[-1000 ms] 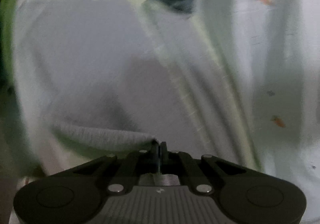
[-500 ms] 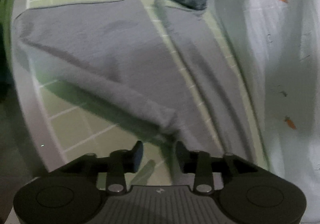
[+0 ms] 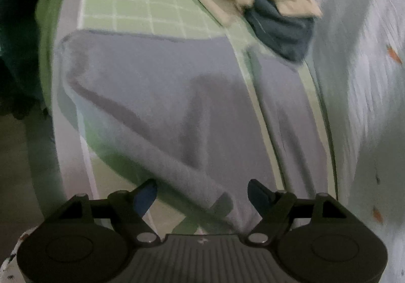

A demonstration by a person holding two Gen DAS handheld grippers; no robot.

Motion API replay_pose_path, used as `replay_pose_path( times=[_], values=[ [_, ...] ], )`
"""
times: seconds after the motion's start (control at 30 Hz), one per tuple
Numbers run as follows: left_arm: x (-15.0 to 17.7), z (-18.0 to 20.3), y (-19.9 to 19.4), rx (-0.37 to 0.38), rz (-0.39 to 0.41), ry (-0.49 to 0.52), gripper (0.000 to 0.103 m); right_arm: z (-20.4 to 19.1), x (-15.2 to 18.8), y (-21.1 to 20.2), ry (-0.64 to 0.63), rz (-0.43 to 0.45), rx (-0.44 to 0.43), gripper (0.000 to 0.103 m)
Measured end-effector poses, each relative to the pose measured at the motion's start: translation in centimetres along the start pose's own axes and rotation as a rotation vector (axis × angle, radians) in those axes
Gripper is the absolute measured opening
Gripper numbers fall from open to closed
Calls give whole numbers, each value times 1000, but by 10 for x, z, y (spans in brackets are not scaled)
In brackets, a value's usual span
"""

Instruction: Fold clothes

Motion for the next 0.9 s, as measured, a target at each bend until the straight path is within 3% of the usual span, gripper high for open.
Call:
replay_pose_path(
  times=[0.1,0.17,0.23,0.3,0.37,0.43,0.6,0.77,0.83,0.9],
  values=[
    [-16,-2,0,-7,35,-31,78,-1,-3,-1,20,24,-12,73],
    [-27,-4,0,-12,56,-53,75,-1,-6,-1,12,45,-11,61],
    [-34,-5,-1,4,61,-72,59,-1,-8,1,-4,52,-8,46],
    [-41,-7,-2,29,59,-90,19,0,-9,4,-4,51,-9,36],
    [-47,-6,-3,55,53,-97,0,1,-12,3,4,70,-22,13],
    [-53,-1,-7,75,74,-92,0,1,-15,1,2,93,-33,4],
    [-76,20,-24,136,148,-47,0,-8,-36,-30,-7,254,-63,3],
    [-80,20,-17,87,77,-3,0,-14,-54,-49,-22,328,-76,3],
    [-69,13,-9,50,17,16,14,-15,-54,-48,-34,325,-70,4],
    [-53,8,-1,39,-42,28,36,-14,-48,-40,-34,296,-56,4]
  ],
)
Point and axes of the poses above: each gripper's, at about its wrist camera, not at the fingertips, and y roughly the way its jaws point, z to its right, x to its underside, the point moved 6 cm from there along y, roughly the way its jaws point, and after that the axes turned 9 degrees about -y, right-handed, at the moved point
